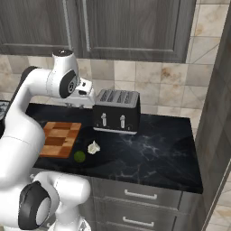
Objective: Open the cabinet. Place the bowl and condiment on the counter. Then place the lime and garlic on the cutting board.
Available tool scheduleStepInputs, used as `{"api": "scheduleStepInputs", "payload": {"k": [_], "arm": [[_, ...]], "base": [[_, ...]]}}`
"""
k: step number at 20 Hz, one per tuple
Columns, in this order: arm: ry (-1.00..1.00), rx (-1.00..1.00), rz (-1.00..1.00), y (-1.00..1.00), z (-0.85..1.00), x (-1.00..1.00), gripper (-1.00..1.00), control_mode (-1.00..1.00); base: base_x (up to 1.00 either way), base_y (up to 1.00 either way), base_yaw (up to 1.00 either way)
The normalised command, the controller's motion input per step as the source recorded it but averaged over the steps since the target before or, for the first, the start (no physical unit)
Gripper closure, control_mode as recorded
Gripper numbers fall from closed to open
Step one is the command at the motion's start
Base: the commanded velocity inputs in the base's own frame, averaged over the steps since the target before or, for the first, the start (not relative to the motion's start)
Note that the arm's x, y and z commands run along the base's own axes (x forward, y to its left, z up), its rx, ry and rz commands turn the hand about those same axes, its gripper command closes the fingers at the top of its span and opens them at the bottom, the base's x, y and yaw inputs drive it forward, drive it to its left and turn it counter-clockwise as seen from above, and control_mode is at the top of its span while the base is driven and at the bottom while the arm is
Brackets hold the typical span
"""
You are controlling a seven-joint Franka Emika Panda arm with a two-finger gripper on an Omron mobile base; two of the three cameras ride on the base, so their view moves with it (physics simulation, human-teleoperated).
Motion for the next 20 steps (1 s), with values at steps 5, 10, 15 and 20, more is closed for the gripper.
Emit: {"api": "scheduleStepInputs", "payload": {"k": [5, 10, 15, 20], "arm": [[-0.25, 0.0, 0.01, 0.0, 0.16, -0.01, -1.0, -1.0], [-0.41, 0.0, 0.0, 0.06, 0.55, 0.0, -1.0, -1.0], [-0.23, 0.0, 0.02, 0.26, 0.68, 0.0, -1.0, -1.0], [-0.17, 0.0, 0.02, 0.13, 0.76, 0.0, -1.0, -1.0]], "base": [[0.0, 0.0, 0.0], [0.0, 0.0, 0.0], [0.0, 0.0, 0.0], [0.0, 0.0, 0.0]]}}
